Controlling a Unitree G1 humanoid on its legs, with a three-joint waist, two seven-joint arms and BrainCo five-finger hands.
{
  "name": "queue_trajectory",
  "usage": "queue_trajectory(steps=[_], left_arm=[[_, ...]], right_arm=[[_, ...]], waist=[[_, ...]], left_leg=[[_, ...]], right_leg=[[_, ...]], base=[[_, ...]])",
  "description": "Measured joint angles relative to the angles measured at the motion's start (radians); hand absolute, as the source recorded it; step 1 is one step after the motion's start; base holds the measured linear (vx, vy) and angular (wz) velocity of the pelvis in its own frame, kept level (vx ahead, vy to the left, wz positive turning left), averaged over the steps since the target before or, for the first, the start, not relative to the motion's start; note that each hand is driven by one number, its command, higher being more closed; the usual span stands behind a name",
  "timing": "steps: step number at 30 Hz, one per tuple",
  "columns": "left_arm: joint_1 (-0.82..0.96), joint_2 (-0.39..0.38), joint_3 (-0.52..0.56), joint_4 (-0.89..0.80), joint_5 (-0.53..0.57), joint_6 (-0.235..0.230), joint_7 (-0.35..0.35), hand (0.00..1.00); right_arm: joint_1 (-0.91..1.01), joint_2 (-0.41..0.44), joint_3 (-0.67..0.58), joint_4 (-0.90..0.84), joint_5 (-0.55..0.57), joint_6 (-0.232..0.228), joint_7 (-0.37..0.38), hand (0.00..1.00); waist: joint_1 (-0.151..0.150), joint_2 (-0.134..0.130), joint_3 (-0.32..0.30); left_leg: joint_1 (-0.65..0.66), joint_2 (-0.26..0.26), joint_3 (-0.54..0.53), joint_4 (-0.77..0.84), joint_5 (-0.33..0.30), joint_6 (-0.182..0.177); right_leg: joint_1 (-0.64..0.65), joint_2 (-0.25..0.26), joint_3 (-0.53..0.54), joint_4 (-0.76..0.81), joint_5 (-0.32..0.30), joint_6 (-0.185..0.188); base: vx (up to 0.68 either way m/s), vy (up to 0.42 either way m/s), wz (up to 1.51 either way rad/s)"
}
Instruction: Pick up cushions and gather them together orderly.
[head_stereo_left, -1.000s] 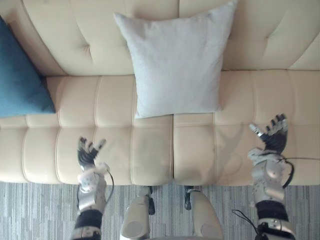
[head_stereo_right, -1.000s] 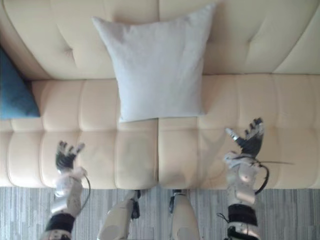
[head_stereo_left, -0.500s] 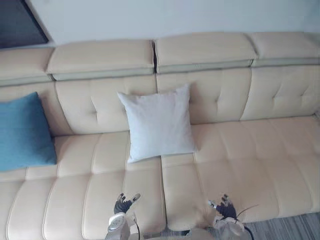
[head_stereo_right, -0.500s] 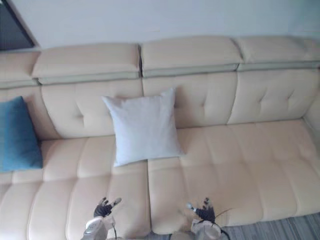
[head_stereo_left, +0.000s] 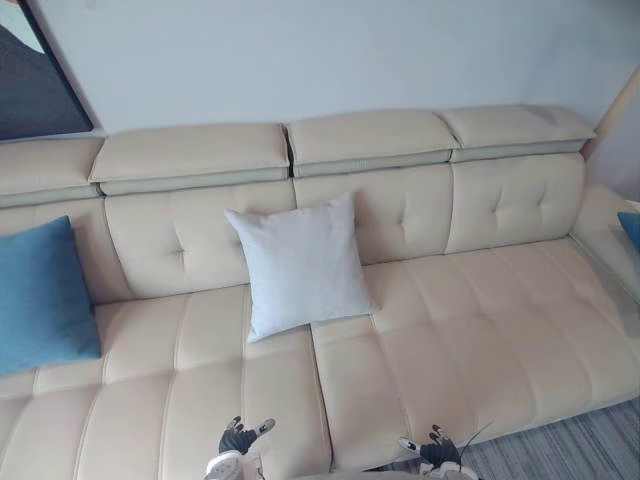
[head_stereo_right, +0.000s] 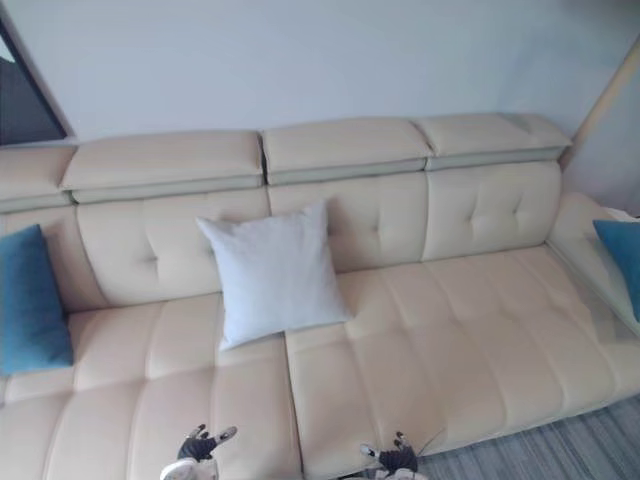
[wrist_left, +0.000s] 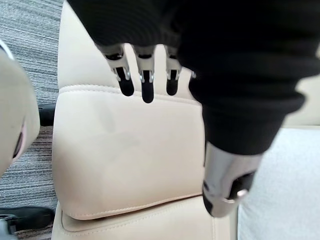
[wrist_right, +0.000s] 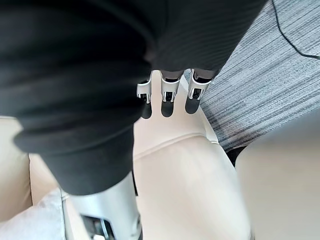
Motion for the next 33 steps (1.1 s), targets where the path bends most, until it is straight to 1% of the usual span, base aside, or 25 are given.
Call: queue_trajectory(steps=[1,2,3,4,5,6,7,8,9,10,11,12,13,14,16,17,18,20,22,25,27,30,31,32,33], left_arm=[[0.010,0.014,-0.006,-0.013,0.000,0.000,0.001,0.00],[0.015,0.019,-0.006,-0.021,0.000,-0.001,0.001,0.00],[0.017,0.023,-0.006,-0.021,-0.001,0.001,0.002,0.00],[0.011,0.017,-0.008,-0.023,-0.002,0.000,0.002,0.00],[0.002,0.012,-0.009,-0.019,-0.002,0.000,0.002,0.00],[-0.005,0.006,-0.020,-0.008,-0.002,0.001,0.002,0.00],[-0.012,0.005,-0.036,0.000,-0.002,0.002,0.002,0.00],[-0.018,0.002,-0.051,0.009,-0.002,0.005,0.001,0.00],[-0.016,0.000,-0.058,0.009,-0.001,0.005,0.002,0.00],[-0.016,0.000,-0.066,0.008,-0.001,0.005,0.002,0.00],[-0.022,0.004,-0.064,0.003,-0.001,0.002,0.001,0.00],[-0.022,0.001,-0.054,0.007,0.000,0.005,0.002,0.00],[-0.020,0.000,-0.043,0.007,0.000,0.005,0.001,0.00],[-0.020,-0.001,-0.032,0.006,-0.002,0.005,0.001,0.00],[-0.019,-0.003,-0.021,0.004,-0.009,0.004,0.001,0.00],[-0.017,-0.005,-0.006,0.005,-0.012,0.003,0.001,0.00],[-0.013,-0.011,0.011,0.005,-0.020,0.004,0.001,0.00],[0.006,0.014,0.014,0.005,-0.020,0.007,0.003,0.00],[0.011,0.028,0.013,0.007,-0.019,0.010,0.002,0.00],[0.011,0.035,0.014,0.026,-0.016,0.020,0.000,0.00],[0.017,0.036,0.015,0.030,-0.014,0.023,0.000,0.00],[0.018,0.022,0.050,0.067,0.003,0.027,-0.002,0.00],[0.018,0.015,0.053,0.068,0.005,0.028,-0.002,0.00],[0.018,0.006,0.053,0.069,0.018,0.028,-0.002,0.00],[0.019,-0.003,0.053,0.069,0.022,0.028,-0.003,0.00]], right_arm=[[0.001,0.005,0.002,0.011,0.000,0.001,0.002,0.00],[-0.004,0.007,0.006,0.013,0.000,0.001,0.002,0.00],[-0.023,0.007,0.008,0.015,0.000,0.002,0.003,0.00],[-0.035,-0.001,0.008,0.014,0.000,0.002,0.002,0.00],[-0.065,-0.009,0.009,0.012,0.000,-0.001,0.000,0.00],[-0.091,-0.020,0.009,0.014,0.000,-0.001,-0.001,0.00],[-0.103,-0.030,0.008,0.019,0.000,-0.001,-0.002,0.00],[-0.111,-0.046,0.007,0.041,0.000,0.002,-0.002,0.00],[-0.105,-0.049,0.005,0.047,0.001,0.007,-0.003,0.00],[-0.095,-0.050,0.000,0.052,0.001,0.008,-0.004,0.00],[-0.096,-0.050,-0.020,0.056,0.003,0.008,-0.004,0.00],[-0.098,-0.054,-0.031,0.054,0.004,0.008,-0.006,0.00],[-0.092,-0.052,-0.039,0.055,0.004,0.008,-0.007,0.00],[-0.070,-0.048,-0.045,0.055,0.004,0.009,-0.009,0.00],[-0.047,-0.041,-0.051,0.055,0.004,0.011,-0.009,0.00],[-0.045,-0.038,-0.061,0.056,0.004,0.015,-0.009,0.00],[-0.044,-0.036,-0.066,0.059,0.003,0.019,-0.008,0.00],[-0.025,-0.004,-0.084,0.079,0.003,0.023,-0.002,0.00],[-0.013,0.011,-0.100,0.081,0.009,0.028,-0.001,0.00],[-0.008,0.011,-0.135,0.083,0.025,0.027,-0.002,0.00],[-0.005,0.012,-0.148,0.083,0.042,0.027,-0.002,0.00],[0.005,0.006,-0.167,0.083,0.042,0.027,-0.001,0.00],[-0.001,0.004,-0.168,0.082,0.042,0.027,0.000,0.00],[-0.013,-0.009,-0.167,0.084,0.042,0.027,0.001,0.00],[-0.031,-0.022,-0.165,0.089,0.041,0.027,0.001,0.00]], waist=[[0.004,-0.021,-0.006],[0.015,-0.034,-0.010],[0.026,-0.037,-0.010],[0.036,-0.027,-0.011],[0.047,0.004,0.008],[0.044,0.028,0.032],[0.040,0.045,0.045],[0.029,0.052,0.058],[0.027,0.056,0.059],[0.026,0.054,0.058],[0.028,0.041,0.060],[0.025,0.046,0.066],[0.024,0.040,0.069],[0.022,0.031,0.068],[0.021,0.027,0.066],[0.022,0.027,0.067],[0.022,0.029,0.063],[0.019,0.000,0.039],[0.016,-0.020,0.026],[-0.001,-0.019,0.025],[-0.001,-0.011,0.025],[-0.003,0.004,0.003],[-0.002,0.016,0.001],[-0.002,0.035,0.000],[0.000,0.056,0.000]], left_leg=[[-0.010,-0.001,-0.021,0.038,0.001,-0.002],[-0.028,0.000,-0.020,0.063,0.001,-0.002],[-0.070,0.018,-0.023,0.105,0.006,-0.011],[-0.094,0.040,-0.022,0.118,0.014,-0.023],[-0.121,0.071,-0.028,0.115,0.029,-0.045],[-0.136,0.088,-0.051,0.105,0.043,-0.067],[-0.145,0.096,-0.069,0.090,0.058,-0.084],[-0.143,0.098,-0.081,0.044,0.110,-0.088],[-0.124,0.093,-0.084,-0.016,0.170,-0.090],[-0.115,0.089,-0.084,-0.042,0.191,-0.091],[-0.116,0.076,-0.089,-0.011,0.157,-0.092],[-0.125,0.074,-0.108,0.046,0.102,-0.082],[-0.123,0.067,-0.117,0.092,0.064,-0.080],[-0.118,0.051,-0.133,0.160,0.005,-0.084],[-0.110,0.032,-0.160,0.233,-0.080,-0.083],[-0.101,0.024,-0.174,0.244,-0.114,-0.079],[-0.076,0.014,-0.165,0.205,-0.140,-0.065],[-0.049,-0.016,-0.106,0.136,-0.126,-0.046],[-0.048,-0.033,-0.081,0.113,-0.129,-0.038],[-0.022,-0.048,-0.064,0.091,-0.132,-0.032],[0.007,-0.048,-0.043,0.078,-0.129,-0.038],[0.027,-0.026,0.006,0.077,-0.129,-0.040],[0.026,-0.016,0.025,0.077,-0.130,-0.040],[0.026,0.001,0.053,0.076,-0.130,-0.040],[0.024,0.025,0.081,0.074,-0.129,-0.039]], right_leg=[[0.056,-0.038,0.008,0.032,-0.007,-0.003],[0.089,-0.049,0.011,-0.022,0.004,-0.006],[0.134,-0.023,0.021,-0.144,-0.034,0.009],[0.152,-0.002,0.007,-0.221,-0.039,0.003],[0.184,0.031,-0.014,-0.323,-0.036,-0.001],[0.199,0.050,-0.029,-0.380,-0.038,-0.004],[0.198,0.062,-0.038,-0.396,-0.040,-0.008],[0.195,0.072,-0.057,-0.406,-0.041,-0.013],[0.189,0.072,-0.074,-0.409,-0.036,-0.023],[0.183,0.069,-0.085,-0.414,-0.031,-0.053],[0.177,0.053,-0.106,-0.429,-0.043,-0.094],[0.164,0.051,-0.105,-0.425,-0.037,-0.101],[0.160,0.045,-0.100,-0.420,-0.034,-0.100],[0.161,0.036,-0.092,-0.422,-0.027,-0.094],[0.152,0.029,-0.077,-0.423,-0.016,-0.076],[0.143,0.029,-0.056,-0.423,-0.009,-0.065],[0.135,0.029,-0.016,-0.427,-0.002,-0.053],[0.134,0.005,0.022,-0.490,0.048,-0.043],[0.136,-0.008,0.046,-0.534,0.087,-0.043],[0.151,-0.012,0.068,-0.576,0.118,-0.040],[0.162,-0.003,0.089,-0.585,0.122,-0.039],[0.147,0.027,0.141,-0.598,0.127,-0.044],[0.129,0.040,0.164,-0.599,0.133,-0.053],[0.098,0.063,0.161,-0.598,0.164,-0.060],[0.065,0.092,0.102,-0.597,0.209,-0.084]], base=[[0.02,-0.161,0.41],[-0.03,-0.253,0.20],[-0.09,-0.242,-0.13],[-0.15,-0.259,-0.28],[-0.19,-0.232,-0.22],[-0.20,-0.207,-0.06],[-0.30,-0.254,0.23],[-0.27,-0.181,0.32],[-0.32,-0.185,0.28],[-0.19,-0.082,0.01],[-0.24,-0.075,-0.19],[-0.18,-0.025,-0.27],[-0.20,0.017,-0.15],[-0.13,0.065,-0.08],[-0.12,0.133,-0.16],[-0.13,0.270,-0.57],[-0.10,0.241,-0.67],[-0.07,0.237,-0.66],[-0.03,0.196,-0.47],[0.04,0.097,-0.26],[0.11,0.037,-0.41],[0.12,-0.024,-0.57],[0.13,-0.053,-0.93],[0.10,-0.054,-1.33],[0.10,-0.072,-1.94]])
